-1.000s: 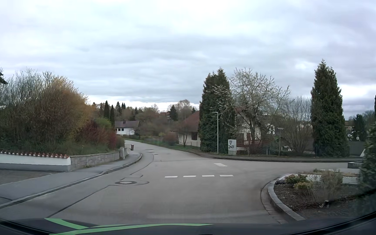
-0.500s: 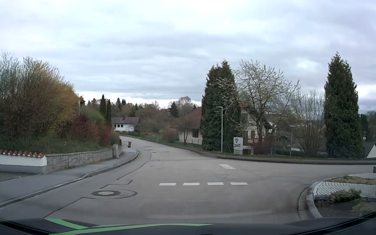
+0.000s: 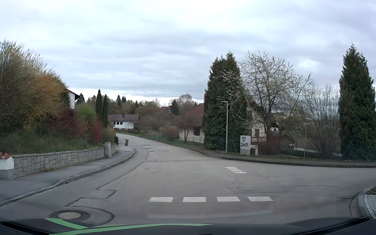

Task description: Follow the waypoints while adhering to traffic rules and regulations

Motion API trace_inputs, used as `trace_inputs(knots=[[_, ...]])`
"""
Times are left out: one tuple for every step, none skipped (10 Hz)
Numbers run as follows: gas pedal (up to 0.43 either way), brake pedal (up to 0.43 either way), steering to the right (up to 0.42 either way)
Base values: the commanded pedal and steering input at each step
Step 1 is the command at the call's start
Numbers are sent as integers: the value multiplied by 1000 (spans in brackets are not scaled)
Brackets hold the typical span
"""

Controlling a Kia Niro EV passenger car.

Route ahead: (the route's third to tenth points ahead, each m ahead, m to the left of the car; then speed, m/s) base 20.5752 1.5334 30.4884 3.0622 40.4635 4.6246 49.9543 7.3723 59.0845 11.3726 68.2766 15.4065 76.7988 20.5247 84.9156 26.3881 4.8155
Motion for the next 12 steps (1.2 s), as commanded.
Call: trace_inputs(knots=[[0,183,-6],[0,171,-6],[0,152,-5],[0,128,-5],[0,98,-5],[0,43,-5],[0,6,-5],[0,0,-5],[0,0,-6],[0,0,-5],[0,0,-5],[0,0,-5]])
